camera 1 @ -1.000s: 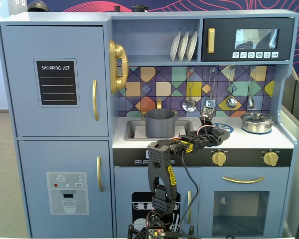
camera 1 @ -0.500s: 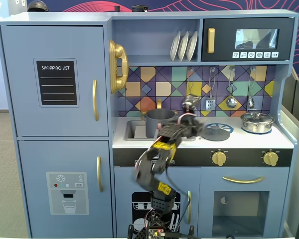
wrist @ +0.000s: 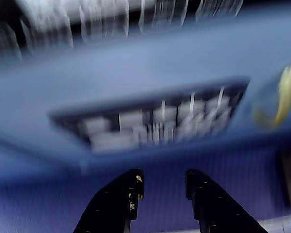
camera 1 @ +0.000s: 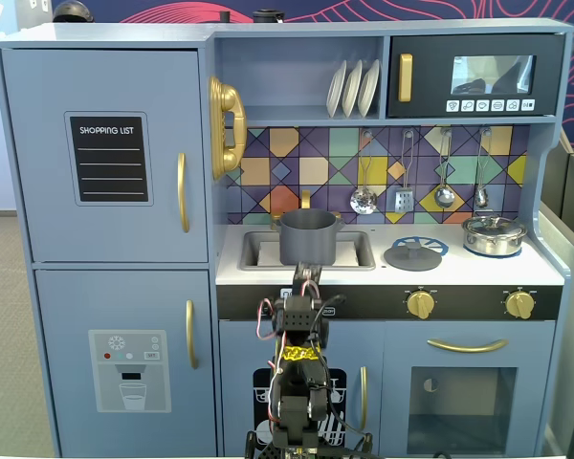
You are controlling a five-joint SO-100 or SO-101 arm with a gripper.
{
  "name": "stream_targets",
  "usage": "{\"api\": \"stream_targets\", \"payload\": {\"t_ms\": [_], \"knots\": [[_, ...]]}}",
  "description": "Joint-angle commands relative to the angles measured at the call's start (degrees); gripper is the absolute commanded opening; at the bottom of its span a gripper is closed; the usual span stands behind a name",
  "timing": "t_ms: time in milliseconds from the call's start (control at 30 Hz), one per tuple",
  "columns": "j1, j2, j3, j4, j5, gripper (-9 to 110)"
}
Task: Take off the lid from the gray recipient and place it on the counter
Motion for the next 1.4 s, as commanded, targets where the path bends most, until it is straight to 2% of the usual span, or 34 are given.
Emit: {"api": "stream_targets", "payload": {"t_ms": [0,133,467,1367], "knots": [[-2.2,1.0,6.2,-0.5,-3.5,0],[-2.1,1.0,13.4,-1.9,-4.7,0],[-2.5,1.1,13.4,17.6,-3.2,2],[-0.2,1.1,13.4,17.8,-1.4,8]]}}
